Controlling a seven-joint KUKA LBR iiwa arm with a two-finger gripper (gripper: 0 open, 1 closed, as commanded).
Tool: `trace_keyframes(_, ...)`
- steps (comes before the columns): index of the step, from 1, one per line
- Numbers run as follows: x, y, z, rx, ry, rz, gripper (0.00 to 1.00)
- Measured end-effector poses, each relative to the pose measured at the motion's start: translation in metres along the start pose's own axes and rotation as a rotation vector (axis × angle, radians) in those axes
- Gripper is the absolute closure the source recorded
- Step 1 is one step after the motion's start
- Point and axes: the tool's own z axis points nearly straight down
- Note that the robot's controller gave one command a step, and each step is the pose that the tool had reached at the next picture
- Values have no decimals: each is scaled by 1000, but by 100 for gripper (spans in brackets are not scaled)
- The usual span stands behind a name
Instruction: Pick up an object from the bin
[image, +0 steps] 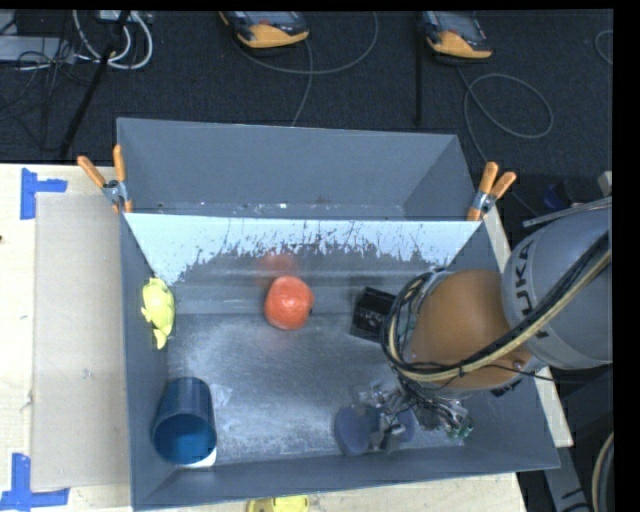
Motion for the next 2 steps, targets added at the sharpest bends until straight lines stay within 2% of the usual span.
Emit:
trace_keyframes(1,1,1,-3,-2,4,0,100)
trace_keyframes(2,3,2,-23,-5,12,-1,100)
